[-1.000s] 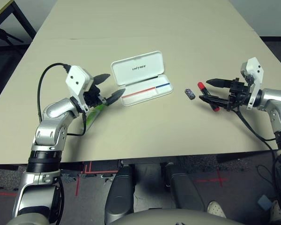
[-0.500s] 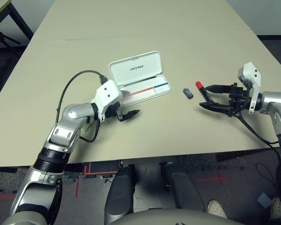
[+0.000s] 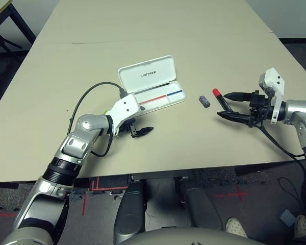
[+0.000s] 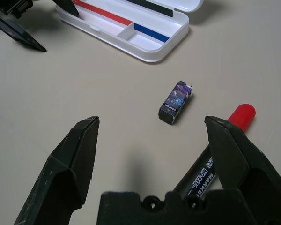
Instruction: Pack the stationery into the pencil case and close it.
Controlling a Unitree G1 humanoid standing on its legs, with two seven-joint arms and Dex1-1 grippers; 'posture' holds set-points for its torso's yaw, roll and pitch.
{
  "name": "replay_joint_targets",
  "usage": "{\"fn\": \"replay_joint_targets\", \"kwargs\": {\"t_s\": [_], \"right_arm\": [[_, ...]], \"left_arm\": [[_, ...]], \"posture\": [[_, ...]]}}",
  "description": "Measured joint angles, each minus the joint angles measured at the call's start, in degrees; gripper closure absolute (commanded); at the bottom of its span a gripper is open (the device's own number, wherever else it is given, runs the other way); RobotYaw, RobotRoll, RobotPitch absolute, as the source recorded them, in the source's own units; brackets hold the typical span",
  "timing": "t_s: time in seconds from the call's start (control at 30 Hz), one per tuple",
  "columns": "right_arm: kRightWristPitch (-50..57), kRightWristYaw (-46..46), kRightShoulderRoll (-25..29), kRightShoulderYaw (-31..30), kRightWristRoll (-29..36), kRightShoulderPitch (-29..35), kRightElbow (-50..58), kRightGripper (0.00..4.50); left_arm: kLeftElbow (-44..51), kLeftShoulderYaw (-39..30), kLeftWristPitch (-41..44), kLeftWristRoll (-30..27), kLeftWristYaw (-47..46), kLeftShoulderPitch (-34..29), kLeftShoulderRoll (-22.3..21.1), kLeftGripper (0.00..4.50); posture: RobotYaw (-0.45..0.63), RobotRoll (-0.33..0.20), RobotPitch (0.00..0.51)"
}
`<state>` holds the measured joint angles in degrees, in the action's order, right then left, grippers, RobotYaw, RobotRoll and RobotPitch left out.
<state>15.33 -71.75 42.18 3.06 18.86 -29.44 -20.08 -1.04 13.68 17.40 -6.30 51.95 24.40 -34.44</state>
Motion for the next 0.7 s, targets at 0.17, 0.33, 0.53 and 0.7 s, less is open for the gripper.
{"fn": "replay_joint_targets", "kwargs": {"t_s": [0.17,0.33,0.53,0.7], "right_arm": [[-0.01,0.77,-0.02,0.0,0.01,0.66,0.3,0.0],[-0.25,1.81,-0.32,0.03,0.06,0.65,0.38,0.0],[-0.85,2.64,-0.62,0.03,0.07,0.65,0.38,0.0],[-1.18,2.99,-0.72,0.02,0.07,0.66,0.38,0.0]], "left_arm": [[-0.05,0.53,0.92,0.74,1.09,1.13,-0.48,0.21],[-0.23,0.93,2.81,1.43,2.02,2.22,-0.72,1.77],[-1.38,0.76,3.64,2.05,2.26,3.6,-2.0,4.14],[-1.6,0.58,3.08,2.04,3.99,4.04,-2.89,4.45]], "posture": [[-0.05,0.0,0.197],[-0.06,0.0,0.199],[-0.05,0.0,0.2],[-0.05,0.0,0.198]]}}
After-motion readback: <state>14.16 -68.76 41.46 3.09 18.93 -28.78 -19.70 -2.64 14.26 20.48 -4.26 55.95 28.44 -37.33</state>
